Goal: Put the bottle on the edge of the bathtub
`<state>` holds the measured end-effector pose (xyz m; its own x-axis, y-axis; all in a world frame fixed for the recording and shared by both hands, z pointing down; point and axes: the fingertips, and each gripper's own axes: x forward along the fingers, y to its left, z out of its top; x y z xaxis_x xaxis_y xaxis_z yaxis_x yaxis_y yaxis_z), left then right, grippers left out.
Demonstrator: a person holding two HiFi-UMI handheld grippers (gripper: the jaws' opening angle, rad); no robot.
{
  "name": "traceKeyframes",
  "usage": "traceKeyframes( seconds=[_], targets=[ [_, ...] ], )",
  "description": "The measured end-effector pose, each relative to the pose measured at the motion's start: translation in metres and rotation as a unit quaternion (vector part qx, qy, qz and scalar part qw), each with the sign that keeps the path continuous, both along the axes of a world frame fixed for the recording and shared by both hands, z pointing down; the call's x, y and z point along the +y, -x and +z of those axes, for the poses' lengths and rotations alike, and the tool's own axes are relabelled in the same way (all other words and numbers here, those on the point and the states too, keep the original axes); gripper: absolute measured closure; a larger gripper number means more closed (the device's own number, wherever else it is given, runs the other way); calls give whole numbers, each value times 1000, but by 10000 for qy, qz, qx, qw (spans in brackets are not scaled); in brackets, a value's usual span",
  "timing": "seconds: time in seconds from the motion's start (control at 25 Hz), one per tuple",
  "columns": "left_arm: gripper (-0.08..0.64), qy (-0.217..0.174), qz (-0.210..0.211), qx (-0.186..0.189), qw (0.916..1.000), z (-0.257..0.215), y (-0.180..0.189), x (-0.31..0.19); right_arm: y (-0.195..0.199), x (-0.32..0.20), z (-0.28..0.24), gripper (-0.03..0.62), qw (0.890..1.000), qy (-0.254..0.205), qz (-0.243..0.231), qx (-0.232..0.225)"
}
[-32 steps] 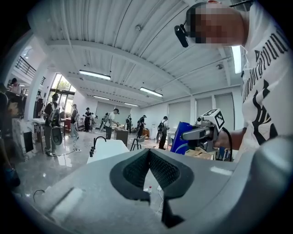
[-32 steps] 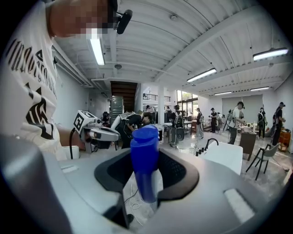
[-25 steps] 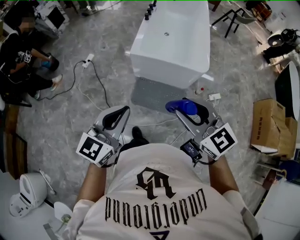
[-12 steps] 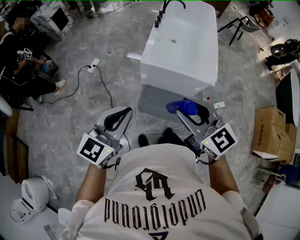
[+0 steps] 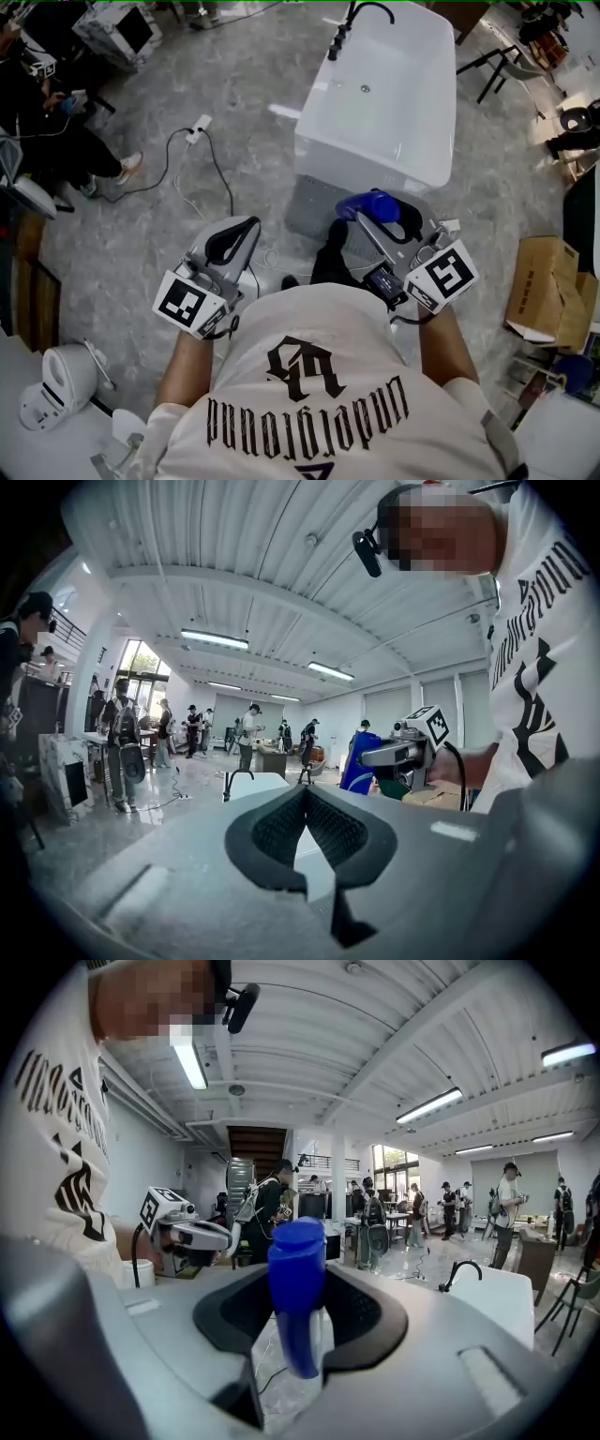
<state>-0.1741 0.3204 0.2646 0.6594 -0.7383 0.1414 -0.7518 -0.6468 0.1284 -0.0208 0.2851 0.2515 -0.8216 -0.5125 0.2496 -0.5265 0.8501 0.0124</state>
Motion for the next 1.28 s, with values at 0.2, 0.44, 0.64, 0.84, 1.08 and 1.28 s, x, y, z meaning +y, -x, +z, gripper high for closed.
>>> traceKeyframes(
  seconds=[0.2,0.44,0.64,0.84,1.08,1.28],
  targets=[
    [552,95,-162,-28,9998,7,-9,-51,-8,-58,5,437,9999,38,-161,-20],
    [552,185,-254,-45,9995,16,-39,-130,-32,-140,19,437,9994,139,-303,-42],
    [552,206,-311,-91,9993,11,-77,-194,-66,-205,17,437,9990,192,-391,-95],
    [552,155,-371,-177,9990,9,-107,-244,-95,-256,12,437,9985,102,-516,-129],
    [552,98,-196,-167,9996,9,-143,-272,-119,-284,10,437,9988,30,-475,-130],
    [552,64,-58,-144,9999,9,-152,-296,-131,-303,7,437,9994,-37,-333,-129]
  ],
)
